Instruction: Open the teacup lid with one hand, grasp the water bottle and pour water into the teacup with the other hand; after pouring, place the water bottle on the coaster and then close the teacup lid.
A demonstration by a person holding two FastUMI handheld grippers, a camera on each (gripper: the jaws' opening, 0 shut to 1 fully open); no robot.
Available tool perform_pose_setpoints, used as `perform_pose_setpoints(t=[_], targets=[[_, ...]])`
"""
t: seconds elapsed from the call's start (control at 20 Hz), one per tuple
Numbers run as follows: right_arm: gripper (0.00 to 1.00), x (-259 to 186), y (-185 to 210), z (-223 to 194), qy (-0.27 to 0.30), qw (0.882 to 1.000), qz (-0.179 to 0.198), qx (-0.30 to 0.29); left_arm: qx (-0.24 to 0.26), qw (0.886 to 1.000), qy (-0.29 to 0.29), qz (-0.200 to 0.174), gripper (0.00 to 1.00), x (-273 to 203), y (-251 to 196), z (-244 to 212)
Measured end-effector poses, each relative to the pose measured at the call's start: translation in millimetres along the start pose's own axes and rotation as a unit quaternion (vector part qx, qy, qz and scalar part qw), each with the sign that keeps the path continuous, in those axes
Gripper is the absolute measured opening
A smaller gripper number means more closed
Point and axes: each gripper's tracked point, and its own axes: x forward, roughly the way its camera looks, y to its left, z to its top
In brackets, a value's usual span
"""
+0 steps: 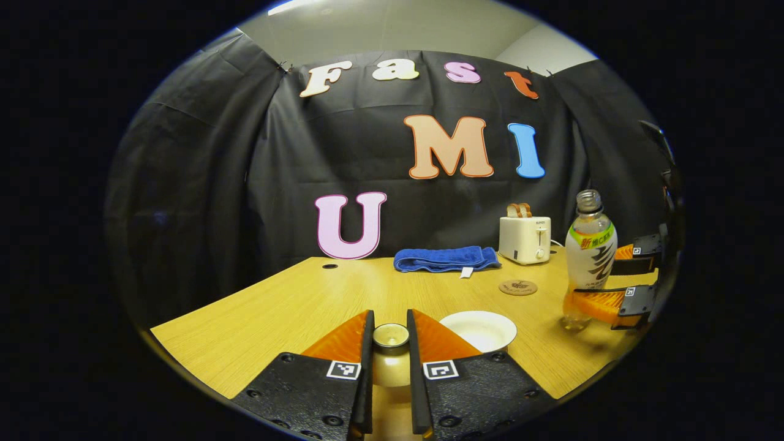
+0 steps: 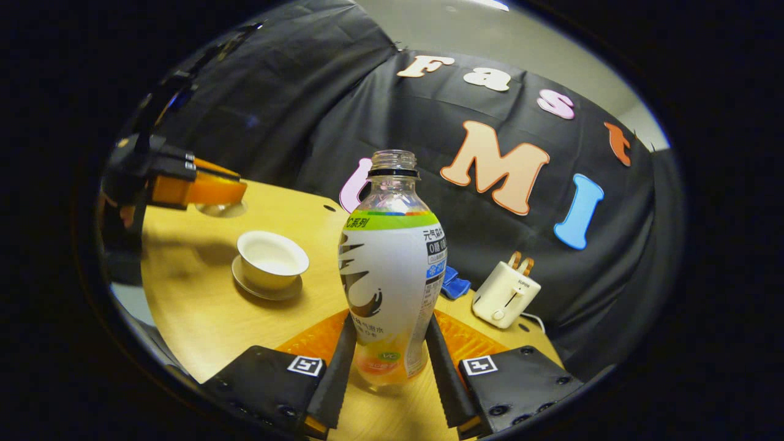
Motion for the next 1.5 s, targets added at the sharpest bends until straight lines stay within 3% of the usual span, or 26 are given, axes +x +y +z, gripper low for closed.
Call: perform_pose_setpoints(t=[0.2, 0.45, 0.95, 1.5], targets=[[0.67, 15.4, 5.7, -5.3, 0.007, 0.997, -0.002, -0.079, 0.006, 1.000, 0.001, 0.006, 0.22, -1.8, 8.2, -0.6], [0.68, 34.8, 11.8, -20.9, 0.018, 0.984, 0.001, -0.176, 0.003, 1.000, 0.000, 0.010, 0.22, -3.1, 16.6, -1.6], [0.67, 49.6, 23.2, -32.0, 0.020, 0.942, -0.007, -0.335, -0.003, 1.000, 0.007, 0.018, 0.22, -4.5, 30.5, -10.2], [0.67, 52.0, 20.9, -27.2, 0.008, 0.895, -0.033, -0.444, -0.020, 0.999, 0.009, 0.027, 0.22, -5.3, 45.0, -14.9]])
